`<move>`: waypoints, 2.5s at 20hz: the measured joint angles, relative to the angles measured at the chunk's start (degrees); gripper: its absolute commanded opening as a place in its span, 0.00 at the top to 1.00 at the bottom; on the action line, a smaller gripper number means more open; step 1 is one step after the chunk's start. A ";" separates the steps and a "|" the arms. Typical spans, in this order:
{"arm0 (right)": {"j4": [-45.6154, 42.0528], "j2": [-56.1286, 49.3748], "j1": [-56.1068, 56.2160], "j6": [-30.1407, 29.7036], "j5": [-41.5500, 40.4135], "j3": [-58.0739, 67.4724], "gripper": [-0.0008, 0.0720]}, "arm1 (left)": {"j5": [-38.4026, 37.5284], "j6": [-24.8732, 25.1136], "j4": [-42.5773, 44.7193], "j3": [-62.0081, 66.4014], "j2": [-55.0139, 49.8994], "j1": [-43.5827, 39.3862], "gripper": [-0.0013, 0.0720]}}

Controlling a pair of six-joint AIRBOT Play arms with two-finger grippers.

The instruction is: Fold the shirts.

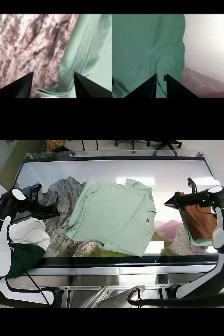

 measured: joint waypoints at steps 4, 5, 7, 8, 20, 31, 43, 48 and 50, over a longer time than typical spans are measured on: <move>-3.06 13.84 -0.22 -0.31 -0.61 -22.45 0.76 | -5.75 6.93 -1.09 5.99 -4.15 0.96 0.24; -3.28 17.62 -0.24 -0.35 -1.99 -28.52 0.58 | -7.82 9.44 -1.51 7.08 -5.16 0.79 0.24; -3.06 25.03 -0.15 -0.55 -5.51 -40.65 0.31 | -10.95 14.16 -1.90 8.79 -7.26 0.09 0.24; -2.40 28.09 0.02 -0.76 -7.72 -45.90 0.31 | -11.91 15.98 -2.21 9.38 -8.26 -0.33 0.24; 5.66 31.34 6.82 -4.50 -17.03 -62.49 0.32 | -23.45 25.75 -2.71 11.41 -14.01 -3.15 0.24; 15.32 24.83 13.64 -11.91 -19.41 -62.62 0.97 | -21.42 26.88 1.66 3.41 -13.62 -3.19 0.96; 27.61 44.37 6.14 -14.78 -14.78 -36.30 0.97 | -22.43 23.82 -39.54 21.92 -2.47 1.49 0.96; 35.56 46.64 -6.12 -12.33 -10.93 -8.15 0.97 | -12.33 19.96 -73.66 31.61 13.05 12.66 0.96; 39.56 45.09 -10.56 -9.66 -9.70 2.58 0.97 | -8.07 16.68 -78.68 33.57 18.93 18.95 0.96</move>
